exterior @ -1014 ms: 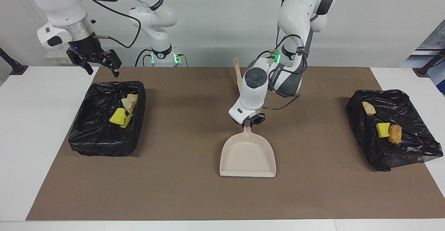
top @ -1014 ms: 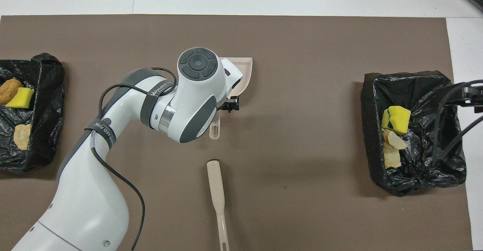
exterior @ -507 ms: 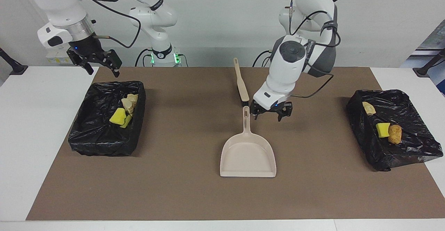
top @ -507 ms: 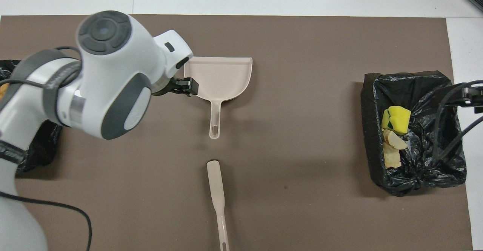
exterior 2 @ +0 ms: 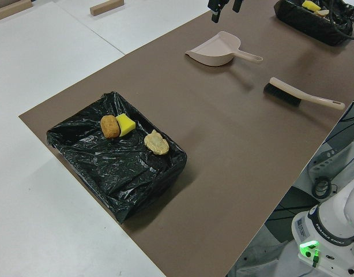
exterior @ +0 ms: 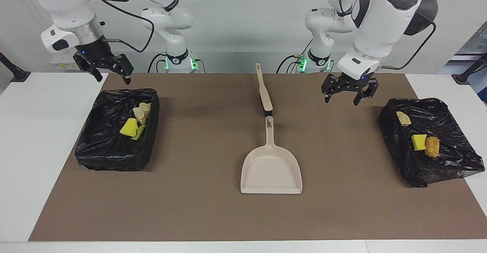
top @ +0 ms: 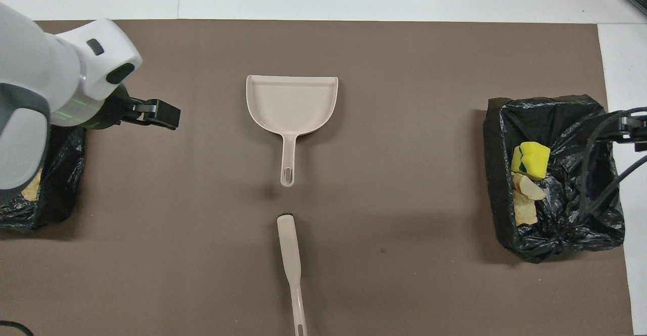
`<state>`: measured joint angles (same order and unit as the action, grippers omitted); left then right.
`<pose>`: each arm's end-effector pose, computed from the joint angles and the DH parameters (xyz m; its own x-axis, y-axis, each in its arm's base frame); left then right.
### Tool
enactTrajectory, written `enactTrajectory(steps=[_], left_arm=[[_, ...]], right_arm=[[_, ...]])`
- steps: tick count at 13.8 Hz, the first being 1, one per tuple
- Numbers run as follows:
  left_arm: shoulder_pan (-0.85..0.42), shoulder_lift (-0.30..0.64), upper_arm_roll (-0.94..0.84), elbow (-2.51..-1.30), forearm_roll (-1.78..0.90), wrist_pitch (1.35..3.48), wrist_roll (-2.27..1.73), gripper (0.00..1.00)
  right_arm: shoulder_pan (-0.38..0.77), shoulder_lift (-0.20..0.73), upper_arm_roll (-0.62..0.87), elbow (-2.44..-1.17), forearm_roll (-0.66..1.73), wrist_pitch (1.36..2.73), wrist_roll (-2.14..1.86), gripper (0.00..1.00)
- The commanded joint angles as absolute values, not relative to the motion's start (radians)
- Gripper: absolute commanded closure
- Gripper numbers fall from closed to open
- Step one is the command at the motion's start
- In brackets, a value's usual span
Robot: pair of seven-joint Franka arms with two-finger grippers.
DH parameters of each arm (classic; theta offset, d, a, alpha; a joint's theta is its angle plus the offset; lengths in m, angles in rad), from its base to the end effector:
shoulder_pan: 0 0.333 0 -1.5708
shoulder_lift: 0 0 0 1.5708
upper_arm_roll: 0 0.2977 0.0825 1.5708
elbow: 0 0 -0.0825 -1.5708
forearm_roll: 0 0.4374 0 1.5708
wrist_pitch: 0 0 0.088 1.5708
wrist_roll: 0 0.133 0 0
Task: Sweep and dump trash in bin
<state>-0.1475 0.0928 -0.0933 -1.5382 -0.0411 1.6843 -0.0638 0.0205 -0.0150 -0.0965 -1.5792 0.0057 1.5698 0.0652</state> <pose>0.6269 -0.1569 0.5501 0.9841 -0.1704 0.0503 -0.1730 -0.9835 0.0529 0.6019 -0.0454 0.5847 0.9900 -0.1407 0.0051 -0.1407 -0.9900 -0.0075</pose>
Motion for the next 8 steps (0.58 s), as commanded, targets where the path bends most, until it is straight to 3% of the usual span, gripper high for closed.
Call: enactTrajectory(steps=[1, 8], left_arm=[[-0.077, 0.029, -0.095, -1.563, -0.072, 1.649, 0.023, 0.00], [-0.035, 0.018, -0.057, -1.482, -0.060, 1.491, 0.112, 0.00]], right_arm=[[0.012, -0.029, -0.089, -1.592, 0.023, 1.569, 0.064, 0.00], [0.012, -0.029, -0.087, -1.586, 0.005, 1.556, 0.051, 0.00]])
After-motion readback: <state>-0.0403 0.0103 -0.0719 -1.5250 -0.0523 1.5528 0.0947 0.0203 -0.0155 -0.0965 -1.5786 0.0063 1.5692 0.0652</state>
